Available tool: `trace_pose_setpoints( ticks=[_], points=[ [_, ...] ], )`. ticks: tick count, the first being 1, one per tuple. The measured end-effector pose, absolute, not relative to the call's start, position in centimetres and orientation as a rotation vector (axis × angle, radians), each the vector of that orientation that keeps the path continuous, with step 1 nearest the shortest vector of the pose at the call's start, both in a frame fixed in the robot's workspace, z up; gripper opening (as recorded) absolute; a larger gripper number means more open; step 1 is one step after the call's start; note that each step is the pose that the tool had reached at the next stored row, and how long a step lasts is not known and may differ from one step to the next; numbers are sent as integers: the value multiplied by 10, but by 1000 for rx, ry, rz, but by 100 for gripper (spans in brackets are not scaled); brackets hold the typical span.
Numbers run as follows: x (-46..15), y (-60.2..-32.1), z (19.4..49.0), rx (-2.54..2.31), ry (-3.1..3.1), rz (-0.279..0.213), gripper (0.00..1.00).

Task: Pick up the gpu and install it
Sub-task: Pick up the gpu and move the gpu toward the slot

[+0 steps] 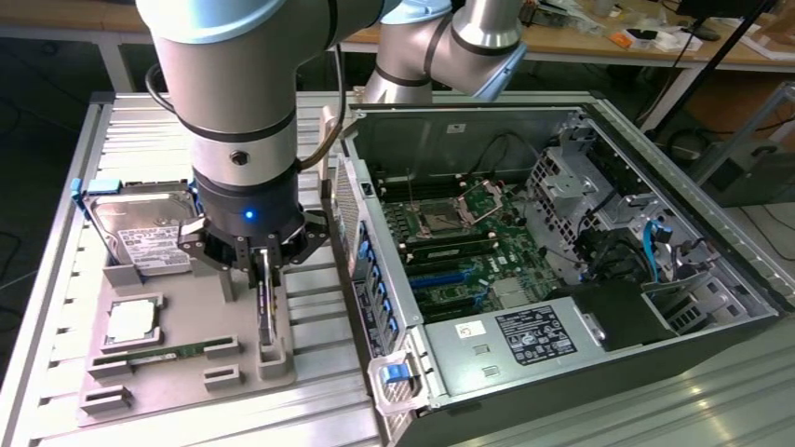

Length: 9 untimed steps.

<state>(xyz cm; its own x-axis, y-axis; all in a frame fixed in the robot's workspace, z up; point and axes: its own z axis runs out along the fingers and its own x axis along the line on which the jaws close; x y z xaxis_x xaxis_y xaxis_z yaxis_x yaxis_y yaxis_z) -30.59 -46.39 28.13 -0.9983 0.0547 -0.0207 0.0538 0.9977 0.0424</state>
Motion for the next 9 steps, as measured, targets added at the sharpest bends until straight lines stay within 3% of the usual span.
trace_pose_setpoints(
  ticks=[9],
  points=[
    [-306, -464, 290, 85, 3118, 65, 27]
  ],
)
